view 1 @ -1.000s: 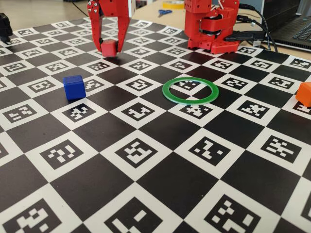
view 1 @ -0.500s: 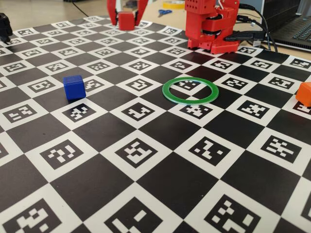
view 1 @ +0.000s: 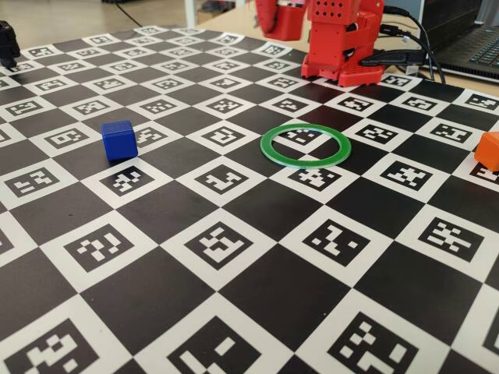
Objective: Grab the red cube then put it in the green circle then put the blue cube on top and finally the orange cube on top
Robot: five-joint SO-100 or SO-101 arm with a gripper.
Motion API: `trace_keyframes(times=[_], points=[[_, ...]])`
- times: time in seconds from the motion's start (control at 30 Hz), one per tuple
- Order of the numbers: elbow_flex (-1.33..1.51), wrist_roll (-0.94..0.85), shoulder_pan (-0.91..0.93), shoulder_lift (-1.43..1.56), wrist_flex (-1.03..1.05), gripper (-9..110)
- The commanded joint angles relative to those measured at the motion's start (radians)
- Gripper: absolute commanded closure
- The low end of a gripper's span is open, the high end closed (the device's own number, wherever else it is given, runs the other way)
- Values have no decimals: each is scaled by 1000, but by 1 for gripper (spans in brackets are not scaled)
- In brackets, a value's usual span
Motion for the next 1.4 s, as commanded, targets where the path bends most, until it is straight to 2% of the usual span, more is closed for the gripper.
trace_keyframes(times=[0.0, 0.3, 0.63, 1.37], points=[[-86, -52, -83, -2, -49, 98], [-54, -120, -163, -94, -184, 97], [-66, -152, -141, -281, -261, 98], [110, -207, -78, -296, -413, 98]])
